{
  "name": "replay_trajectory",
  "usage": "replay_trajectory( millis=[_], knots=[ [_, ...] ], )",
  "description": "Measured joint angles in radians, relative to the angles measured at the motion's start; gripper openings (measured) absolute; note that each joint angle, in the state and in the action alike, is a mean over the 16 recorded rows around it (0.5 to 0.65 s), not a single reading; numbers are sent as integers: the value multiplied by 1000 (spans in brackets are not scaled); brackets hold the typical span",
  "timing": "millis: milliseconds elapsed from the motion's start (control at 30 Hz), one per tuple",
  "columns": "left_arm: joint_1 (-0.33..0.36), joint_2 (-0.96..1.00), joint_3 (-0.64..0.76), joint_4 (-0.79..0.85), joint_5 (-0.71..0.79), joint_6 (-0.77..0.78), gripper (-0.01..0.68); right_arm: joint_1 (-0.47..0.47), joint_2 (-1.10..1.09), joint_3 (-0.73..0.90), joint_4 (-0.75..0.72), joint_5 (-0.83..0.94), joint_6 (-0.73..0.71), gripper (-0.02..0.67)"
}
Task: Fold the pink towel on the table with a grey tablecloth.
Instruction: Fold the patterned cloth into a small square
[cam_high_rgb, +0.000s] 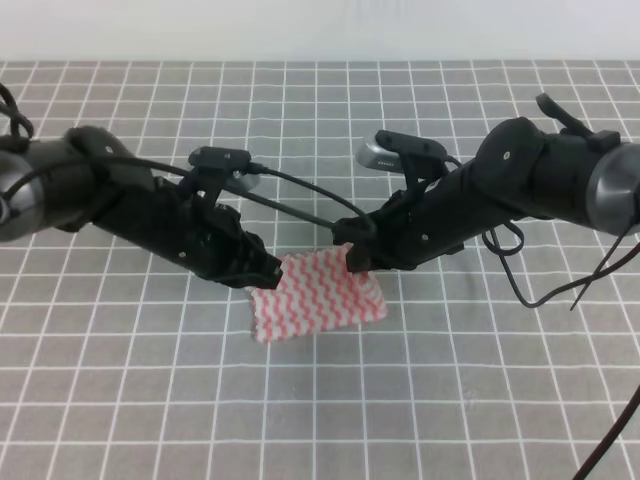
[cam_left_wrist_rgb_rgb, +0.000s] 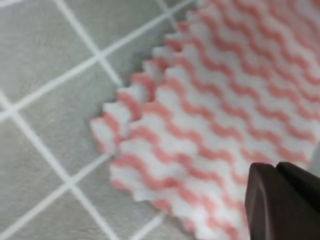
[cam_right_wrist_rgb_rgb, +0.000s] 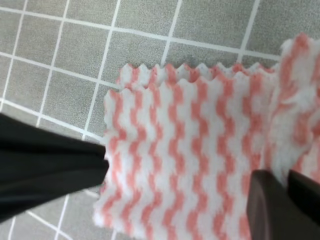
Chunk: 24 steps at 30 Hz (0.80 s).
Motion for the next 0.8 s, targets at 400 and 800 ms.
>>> replay_trajectory(
  millis=[400, 800],
  knots=[
    [0, 60, 16, 2, -45, 0, 0, 0, 2, 0, 3, 7, -4, -14],
    [0, 81, 16, 2, -69, 4, 0, 8, 3, 0, 94, 4, -50, -14]
  ],
)
